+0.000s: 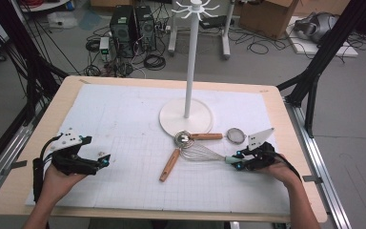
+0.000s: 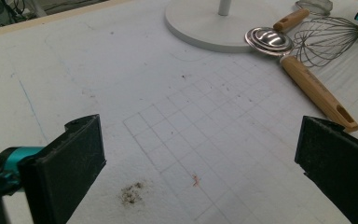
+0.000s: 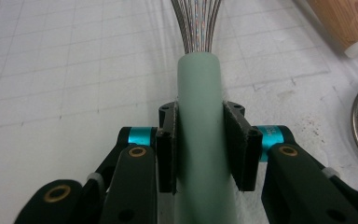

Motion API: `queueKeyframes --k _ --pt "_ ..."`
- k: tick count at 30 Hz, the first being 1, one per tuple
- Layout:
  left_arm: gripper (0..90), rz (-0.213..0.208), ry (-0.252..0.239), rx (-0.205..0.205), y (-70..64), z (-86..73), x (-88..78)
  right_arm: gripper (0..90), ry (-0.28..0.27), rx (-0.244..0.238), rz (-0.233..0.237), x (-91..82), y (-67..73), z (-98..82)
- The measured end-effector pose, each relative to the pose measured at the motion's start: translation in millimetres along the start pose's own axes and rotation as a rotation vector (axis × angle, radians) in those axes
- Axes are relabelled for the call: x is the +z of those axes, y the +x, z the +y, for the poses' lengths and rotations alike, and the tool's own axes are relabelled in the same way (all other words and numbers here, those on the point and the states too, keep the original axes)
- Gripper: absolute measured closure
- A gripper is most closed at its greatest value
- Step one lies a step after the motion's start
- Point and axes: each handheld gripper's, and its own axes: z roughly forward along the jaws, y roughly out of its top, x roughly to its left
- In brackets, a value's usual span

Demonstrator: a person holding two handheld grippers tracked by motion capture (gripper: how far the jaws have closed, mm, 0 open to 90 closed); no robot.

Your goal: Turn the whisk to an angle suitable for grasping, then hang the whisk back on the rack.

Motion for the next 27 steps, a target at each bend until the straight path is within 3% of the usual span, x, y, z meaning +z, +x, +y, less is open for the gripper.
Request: queueKeyframes --k 15,27 --pt "1.8 -0.003 -0.003 -0.013 3.1 -2.5 -0.3 68.4 0.001 0.020 0.016 -1.8 1.2 -0.4" --pt "1.8 -0.010 -0.006 -0.008 2.5 -0.8 0.2 68.5 -0.012 0.015 0.024 -9.5 12.6 5.9"
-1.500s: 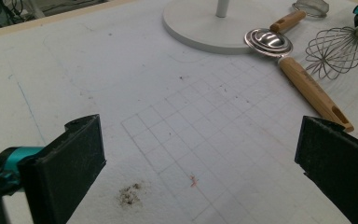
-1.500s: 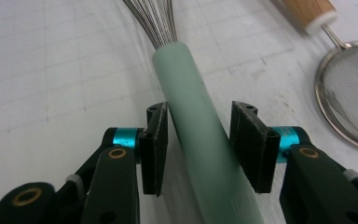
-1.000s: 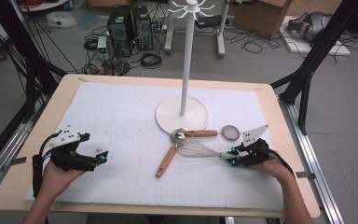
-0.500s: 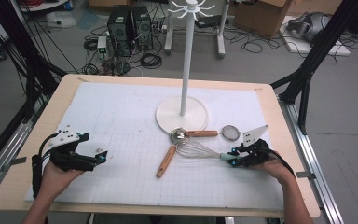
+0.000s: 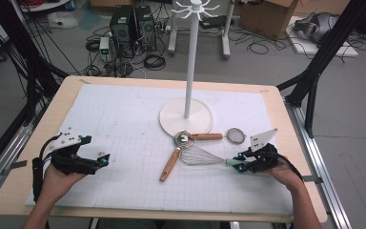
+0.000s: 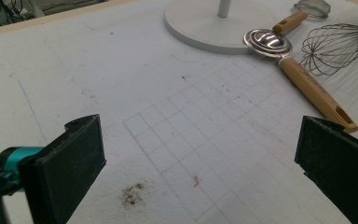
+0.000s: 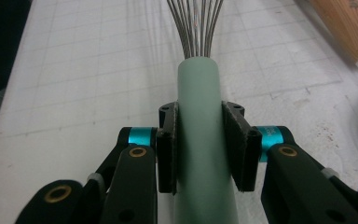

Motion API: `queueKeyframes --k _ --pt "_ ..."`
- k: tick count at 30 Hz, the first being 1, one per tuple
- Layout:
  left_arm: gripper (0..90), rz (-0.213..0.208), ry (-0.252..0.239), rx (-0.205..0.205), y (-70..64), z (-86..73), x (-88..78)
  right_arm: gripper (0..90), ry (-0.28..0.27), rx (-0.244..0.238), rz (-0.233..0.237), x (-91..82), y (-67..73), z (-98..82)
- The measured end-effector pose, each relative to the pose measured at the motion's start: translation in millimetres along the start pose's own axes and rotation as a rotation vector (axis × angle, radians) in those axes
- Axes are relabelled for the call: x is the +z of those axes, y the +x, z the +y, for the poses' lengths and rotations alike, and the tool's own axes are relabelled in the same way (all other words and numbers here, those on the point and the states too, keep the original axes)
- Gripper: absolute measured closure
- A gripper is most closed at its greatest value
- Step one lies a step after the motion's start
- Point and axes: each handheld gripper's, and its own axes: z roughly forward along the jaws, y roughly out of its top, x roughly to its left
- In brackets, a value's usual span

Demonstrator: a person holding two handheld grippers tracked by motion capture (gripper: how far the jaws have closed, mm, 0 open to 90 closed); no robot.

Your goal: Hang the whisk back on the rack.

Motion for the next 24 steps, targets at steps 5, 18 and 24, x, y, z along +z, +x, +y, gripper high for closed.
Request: queueKeyframes --k 5,18,24 --pt "1.9 -0.003 0.001 0.006 -0.5 0.7 0.2 68.4 0.004 0.006 0.001 -1.2 3.2 1.4" --pt "1.8 -0.009 0.004 0.009 -1.8 1.6 3.7 68.5 -0.008 -0.004 -0.033 -7.5 10.9 5.5" --pt "1.9 -0.011 0.003 0.008 -2.9 2.6 4.3 68.5 -0.014 -0.010 -0.044 -11.4 13.8 10.1"
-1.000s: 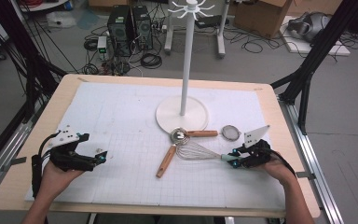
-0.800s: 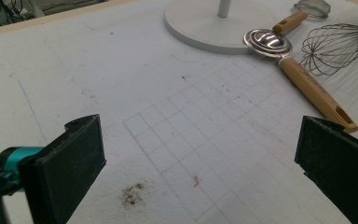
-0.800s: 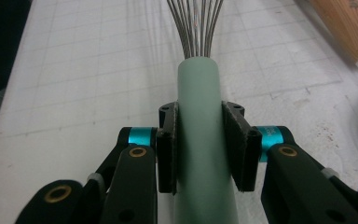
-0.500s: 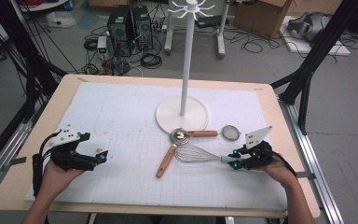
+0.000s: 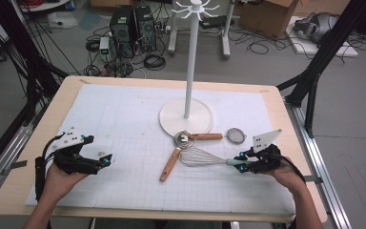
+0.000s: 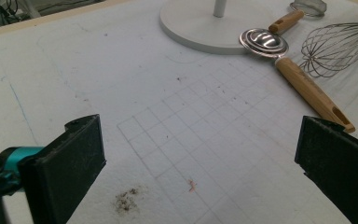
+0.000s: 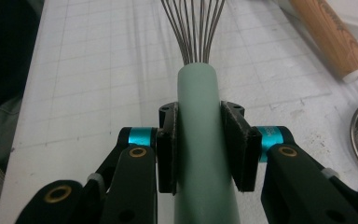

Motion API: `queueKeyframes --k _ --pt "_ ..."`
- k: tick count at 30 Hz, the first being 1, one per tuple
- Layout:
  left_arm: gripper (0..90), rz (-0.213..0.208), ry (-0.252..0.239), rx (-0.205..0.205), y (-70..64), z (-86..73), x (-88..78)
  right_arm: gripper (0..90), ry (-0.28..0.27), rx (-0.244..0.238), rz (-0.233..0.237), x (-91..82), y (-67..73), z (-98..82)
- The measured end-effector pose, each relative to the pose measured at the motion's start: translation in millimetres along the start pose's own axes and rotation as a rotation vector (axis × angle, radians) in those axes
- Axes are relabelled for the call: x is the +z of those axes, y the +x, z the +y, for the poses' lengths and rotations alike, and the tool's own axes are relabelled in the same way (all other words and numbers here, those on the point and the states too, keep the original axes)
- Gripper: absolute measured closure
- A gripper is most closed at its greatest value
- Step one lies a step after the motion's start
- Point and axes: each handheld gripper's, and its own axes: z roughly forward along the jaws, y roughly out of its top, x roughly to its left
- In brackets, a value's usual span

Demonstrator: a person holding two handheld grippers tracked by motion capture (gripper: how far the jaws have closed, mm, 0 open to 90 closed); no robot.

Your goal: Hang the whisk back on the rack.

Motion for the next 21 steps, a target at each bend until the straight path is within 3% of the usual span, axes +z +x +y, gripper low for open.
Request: queueKeyframes --k 21 --pt "1.9 -0.004 -0.003 0.009 -4.5 2.6 -0.6 68.6 0.014 -0.028 -0.023 -19.8 11.1 32.1"
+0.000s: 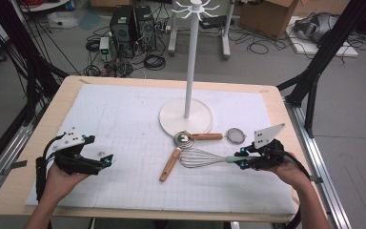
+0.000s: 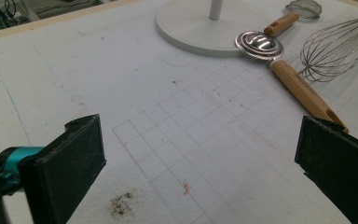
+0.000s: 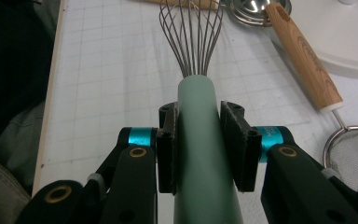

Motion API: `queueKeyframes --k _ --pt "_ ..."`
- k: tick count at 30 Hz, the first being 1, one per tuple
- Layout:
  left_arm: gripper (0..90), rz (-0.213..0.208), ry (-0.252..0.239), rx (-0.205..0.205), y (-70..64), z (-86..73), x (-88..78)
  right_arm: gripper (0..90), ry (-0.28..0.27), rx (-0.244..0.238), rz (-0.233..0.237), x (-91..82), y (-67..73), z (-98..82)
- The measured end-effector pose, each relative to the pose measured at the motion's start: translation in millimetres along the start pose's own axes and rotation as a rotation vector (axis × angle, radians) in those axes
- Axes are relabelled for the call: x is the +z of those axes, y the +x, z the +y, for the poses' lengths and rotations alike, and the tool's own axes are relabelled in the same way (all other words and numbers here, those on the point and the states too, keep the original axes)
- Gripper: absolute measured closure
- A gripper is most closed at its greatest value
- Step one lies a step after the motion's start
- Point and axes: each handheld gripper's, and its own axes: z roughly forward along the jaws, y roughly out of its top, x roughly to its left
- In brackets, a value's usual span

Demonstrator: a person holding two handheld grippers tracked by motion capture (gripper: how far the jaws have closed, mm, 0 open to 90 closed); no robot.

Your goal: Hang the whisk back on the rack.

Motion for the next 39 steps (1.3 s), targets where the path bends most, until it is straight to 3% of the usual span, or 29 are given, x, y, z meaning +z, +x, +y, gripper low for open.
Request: queueKeyframes --k 5,16,30,39 --pt "1.9 -0.002 0.000 0.001 -1.2 0.2 0.5 68.5 0.026 -0.001 -0.002 -0.3 0.0 4.5" --pt "2.7 -0.020 0.007 0.004 -3.5 0.7 3.8 68.6 0.039 0.027 0.004 9.1 -0.9 -11.4" --pt "4.7 -0.091 0.004 0.039 -22.0 11.2 19.7 68.6 0.064 -0.007 -0.008 -4.5 5.8 17.7" --pt "7.9 -0.169 0.003 0.076 -40.9 21.7 39.2 68.6 0.110 -0.024 -0.008 -7.1 7.2 34.6"
